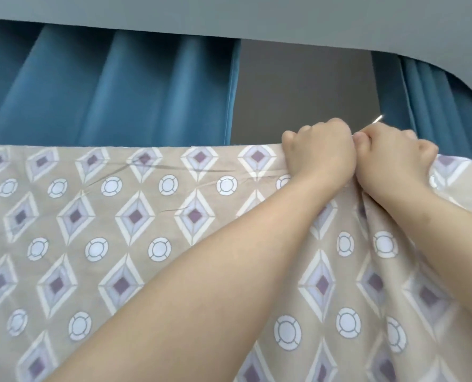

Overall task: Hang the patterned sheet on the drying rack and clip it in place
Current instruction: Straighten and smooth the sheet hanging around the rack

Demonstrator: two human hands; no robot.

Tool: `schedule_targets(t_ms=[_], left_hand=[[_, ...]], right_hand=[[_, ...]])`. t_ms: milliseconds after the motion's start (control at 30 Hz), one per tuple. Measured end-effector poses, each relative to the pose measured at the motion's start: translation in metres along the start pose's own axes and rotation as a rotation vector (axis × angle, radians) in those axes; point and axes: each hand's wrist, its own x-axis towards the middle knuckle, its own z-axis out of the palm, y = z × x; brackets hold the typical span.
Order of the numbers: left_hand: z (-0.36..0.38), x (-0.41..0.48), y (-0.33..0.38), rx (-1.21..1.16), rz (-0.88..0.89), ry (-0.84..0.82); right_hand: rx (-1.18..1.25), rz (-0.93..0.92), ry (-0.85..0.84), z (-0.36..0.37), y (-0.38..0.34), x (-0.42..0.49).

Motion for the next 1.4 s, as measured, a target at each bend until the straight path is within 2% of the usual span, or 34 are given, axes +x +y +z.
schedule_targets(t_ms=[200,367,467,667,1000,1400], left_hand=[[0.017,0.0,0.004,-0.005,0.063,-0.022],[0.028,-0.002,0.016,0.09,0.178,-0.068],[0.034,0.0,0.018,0.13,0.177,-0.055],[0.043,-0.004,0.022,0.136,0.164,0.032],[0.044,-0.006,0.028,0.066,0.121,0.098],[0.043,-0.013,0.03,-0.033,0.186,0.137]], right_hand=[[0.067,-0.072,-0.028,-0.007,0.021,-0.011],[0.071,0.006,-0.118,-0.014,0.047,-0.012],[0.038,0.023,-0.163,-0.015,0.058,-0.017],[0.19,0.085,-0.207,-0.022,0.067,-0.019],[0.387,0.103,-0.079,-0.027,0.075,-0.023],[0.291,0.11,-0.045,-0.03,0.074,-0.027]])
